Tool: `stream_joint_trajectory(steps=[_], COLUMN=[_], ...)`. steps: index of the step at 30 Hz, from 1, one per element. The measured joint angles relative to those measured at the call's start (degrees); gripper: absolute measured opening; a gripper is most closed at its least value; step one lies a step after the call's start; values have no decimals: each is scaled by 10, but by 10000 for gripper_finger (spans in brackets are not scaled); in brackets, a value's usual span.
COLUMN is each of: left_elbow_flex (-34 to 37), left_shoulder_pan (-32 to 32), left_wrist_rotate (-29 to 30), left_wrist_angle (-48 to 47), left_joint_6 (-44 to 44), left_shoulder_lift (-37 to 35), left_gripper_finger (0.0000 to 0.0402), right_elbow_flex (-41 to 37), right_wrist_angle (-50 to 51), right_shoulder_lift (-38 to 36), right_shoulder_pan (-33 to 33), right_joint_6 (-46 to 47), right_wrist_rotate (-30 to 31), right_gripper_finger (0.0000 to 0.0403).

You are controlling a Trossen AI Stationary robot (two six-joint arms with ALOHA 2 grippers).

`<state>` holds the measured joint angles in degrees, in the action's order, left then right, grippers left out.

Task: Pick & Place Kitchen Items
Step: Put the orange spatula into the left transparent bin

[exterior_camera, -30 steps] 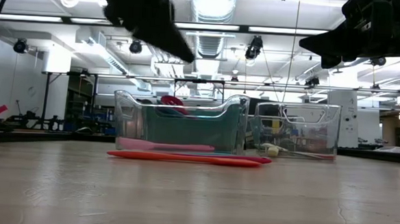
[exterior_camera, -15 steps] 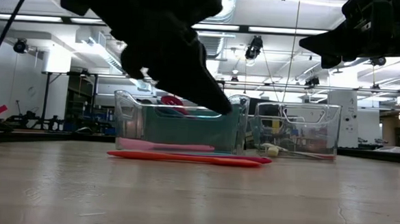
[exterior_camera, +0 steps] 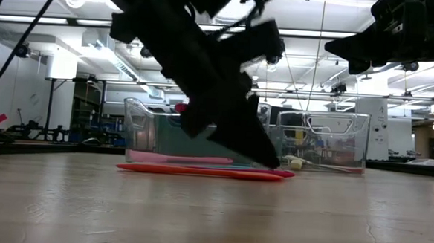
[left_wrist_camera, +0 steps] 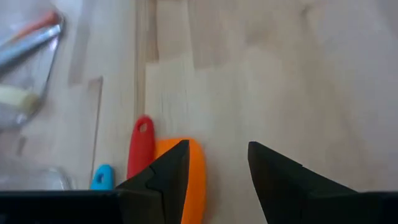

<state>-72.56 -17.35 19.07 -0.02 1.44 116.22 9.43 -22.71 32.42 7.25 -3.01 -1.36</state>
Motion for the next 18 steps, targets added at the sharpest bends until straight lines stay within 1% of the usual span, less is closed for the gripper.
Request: stream_joint_trajectory(steps=[4, 7, 10, 12, 15, 18], left_elbow_flex=[-8, -8, -8, -8, -5, 1], left_shoulder_pan=[5, 6, 6, 8, 15, 19], left_wrist_rotate=[20, 25, 41, 42, 26, 21], left_wrist_angle=[-20, -19, -19, -17, -18, -22], left_joint_6=[-13, -16, -18, -27, -40, -46], left_shoulder_lift=[11, 11, 10, 10, 9, 9], left_gripper_finger=[171, 179, 199, 215, 237, 246], right_elbow_flex=[0, 0, 0, 0, 0, 0], right_wrist_angle=[1, 1, 1, 1, 1, 1], right_shoulder_lift=[0, 0, 0, 0, 0, 0], right_shoulder_pan=[0, 0, 0, 0, 0, 0], right_joint_6=[0, 0, 0, 0, 0, 0], right_wrist_rotate=[0, 0, 0, 0, 0, 0], right_gripper_finger=[8, 8, 8, 8, 8, 8])
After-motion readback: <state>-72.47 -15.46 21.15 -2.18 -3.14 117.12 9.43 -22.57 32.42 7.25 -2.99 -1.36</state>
